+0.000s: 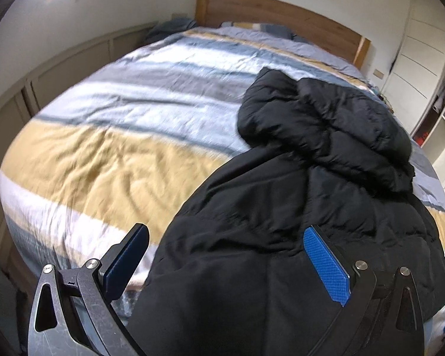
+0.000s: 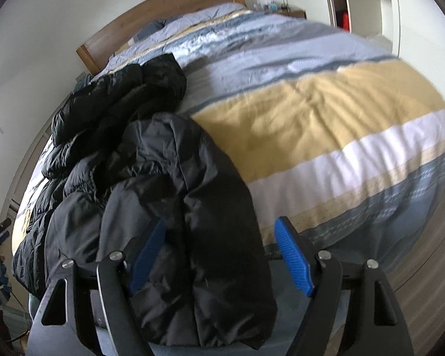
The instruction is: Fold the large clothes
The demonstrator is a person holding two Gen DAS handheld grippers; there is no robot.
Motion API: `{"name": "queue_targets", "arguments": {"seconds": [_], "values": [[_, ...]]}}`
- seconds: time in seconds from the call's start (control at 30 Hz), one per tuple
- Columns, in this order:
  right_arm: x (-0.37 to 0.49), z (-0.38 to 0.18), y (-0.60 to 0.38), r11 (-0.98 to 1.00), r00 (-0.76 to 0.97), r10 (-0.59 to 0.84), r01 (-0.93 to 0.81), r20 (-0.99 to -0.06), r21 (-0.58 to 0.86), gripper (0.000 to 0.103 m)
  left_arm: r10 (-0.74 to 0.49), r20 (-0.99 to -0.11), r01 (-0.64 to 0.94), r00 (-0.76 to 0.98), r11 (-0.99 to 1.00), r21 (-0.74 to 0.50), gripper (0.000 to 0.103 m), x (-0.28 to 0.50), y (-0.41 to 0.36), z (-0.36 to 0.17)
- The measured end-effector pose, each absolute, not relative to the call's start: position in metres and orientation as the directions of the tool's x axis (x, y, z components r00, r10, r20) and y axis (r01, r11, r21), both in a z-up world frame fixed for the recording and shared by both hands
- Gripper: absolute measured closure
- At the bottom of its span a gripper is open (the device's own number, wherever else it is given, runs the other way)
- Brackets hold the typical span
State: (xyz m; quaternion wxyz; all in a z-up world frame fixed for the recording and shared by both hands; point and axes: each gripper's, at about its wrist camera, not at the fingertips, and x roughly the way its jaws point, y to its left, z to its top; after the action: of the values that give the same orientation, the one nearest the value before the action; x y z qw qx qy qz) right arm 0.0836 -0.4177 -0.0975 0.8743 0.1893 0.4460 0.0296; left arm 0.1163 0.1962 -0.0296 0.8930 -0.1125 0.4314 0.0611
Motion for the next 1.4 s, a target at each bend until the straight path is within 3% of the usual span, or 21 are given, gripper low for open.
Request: {"name": "queue_targets", "arguments": {"seconds": [0.33, 0.5, 0.8, 1.2, 1.3, 1.4], "values": [[0.089, -0.126, -0.422, 0.868, 0.560, 0.335, 0.131, -0.758, 0.480, 0.028, -0.043, -0.836, -0.321, 0.547, 0.911, -0.258, 0.001, 0.091, 0.255, -0.075], [0.088, -0.134, -0.422, 0.840, 0.545, 0.384, 0.130, -0.745, 0.527, 0.028, -0.131, -0.835, -0.347, 0.534, 0.867, -0.358, 0.001, 0.075, 0.275, -0.097], [0.088, -0.139, -0.417, 0.823, 0.520, 0.425, 0.120, -0.741, 0.556, 0.028, -0.406, -0.718, -0.333, 0.566, 0.684, -0.649, 0.001, 0.051, 0.291, -0.133], [0.087, -0.143, -0.409, 0.783, 0.488, 0.503, 0.092, -0.714, 0.615, 0.027, -0.576, -0.597, -0.228, 0.559, 0.586, -0.778, 0.001, 0.049, 0.266, -0.134], [0.086, -0.143, -0.408, 0.774, 0.483, 0.521, 0.080, -0.704, 0.628, 0.027, -0.577, -0.602, -0.206, 0.551, 0.606, -0.769, 0.006, 0.051, 0.258, -0.130], [0.084, -0.144, -0.409, 0.762, 0.481, 0.539, 0.072, -0.691, 0.644, 0.027, -0.580, -0.595, -0.202, 0.557, 0.600, -0.774, 0.018, 0.050, 0.257, -0.129]]}}
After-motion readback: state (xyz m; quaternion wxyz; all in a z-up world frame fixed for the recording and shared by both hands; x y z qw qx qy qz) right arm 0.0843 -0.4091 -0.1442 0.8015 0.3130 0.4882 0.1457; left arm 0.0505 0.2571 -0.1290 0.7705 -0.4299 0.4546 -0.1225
